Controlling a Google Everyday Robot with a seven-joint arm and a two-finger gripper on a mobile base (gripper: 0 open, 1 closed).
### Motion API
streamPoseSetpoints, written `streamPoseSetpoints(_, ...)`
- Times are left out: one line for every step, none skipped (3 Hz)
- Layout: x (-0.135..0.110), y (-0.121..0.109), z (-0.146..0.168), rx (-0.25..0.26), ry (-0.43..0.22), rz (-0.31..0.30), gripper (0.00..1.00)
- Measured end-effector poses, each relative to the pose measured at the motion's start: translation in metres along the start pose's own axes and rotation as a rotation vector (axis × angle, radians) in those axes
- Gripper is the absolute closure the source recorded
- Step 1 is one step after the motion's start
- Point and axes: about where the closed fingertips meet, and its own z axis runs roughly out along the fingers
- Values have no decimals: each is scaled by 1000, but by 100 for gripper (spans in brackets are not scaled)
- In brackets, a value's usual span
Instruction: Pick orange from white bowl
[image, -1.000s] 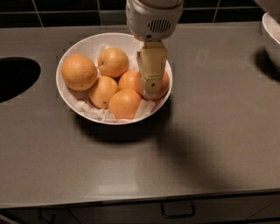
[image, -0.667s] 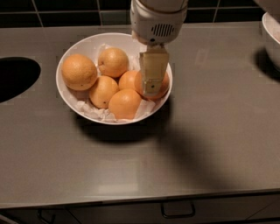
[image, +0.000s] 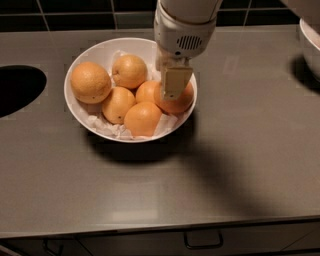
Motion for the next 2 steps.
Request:
streamPoseSetpoints(2,0,8,-20,-10,4,47)
streamPoseSetpoints(4,0,14,-35,-19,7,46)
